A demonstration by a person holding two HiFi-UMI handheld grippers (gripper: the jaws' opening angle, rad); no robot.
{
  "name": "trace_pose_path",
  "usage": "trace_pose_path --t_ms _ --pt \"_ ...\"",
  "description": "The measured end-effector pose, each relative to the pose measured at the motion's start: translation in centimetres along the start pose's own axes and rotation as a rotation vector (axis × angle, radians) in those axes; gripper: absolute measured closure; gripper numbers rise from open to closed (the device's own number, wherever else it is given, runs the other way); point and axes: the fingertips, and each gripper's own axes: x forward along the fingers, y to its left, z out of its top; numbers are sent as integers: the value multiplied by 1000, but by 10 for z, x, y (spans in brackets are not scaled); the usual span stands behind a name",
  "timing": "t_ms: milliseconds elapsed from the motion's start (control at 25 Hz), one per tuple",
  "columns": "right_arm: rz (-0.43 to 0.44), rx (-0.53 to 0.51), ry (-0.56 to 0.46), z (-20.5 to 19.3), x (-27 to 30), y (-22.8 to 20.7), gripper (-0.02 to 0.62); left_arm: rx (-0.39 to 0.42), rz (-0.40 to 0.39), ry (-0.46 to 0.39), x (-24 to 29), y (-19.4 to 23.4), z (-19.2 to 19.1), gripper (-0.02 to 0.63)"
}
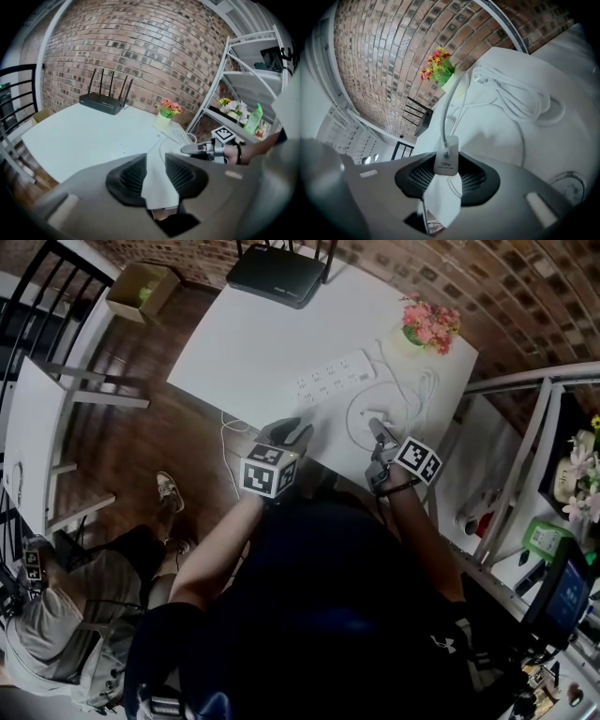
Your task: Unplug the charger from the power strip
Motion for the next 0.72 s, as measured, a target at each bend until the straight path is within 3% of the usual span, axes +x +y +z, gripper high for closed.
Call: trace_pose_path --t_ms 320,720 --pt "-21 -46 21 -2 2 -10 451 7 -4 16 3 1 -4 483" --pt "-189 -190 34 7 -6 -25 394 23 -9 19 7 3 -1 483"
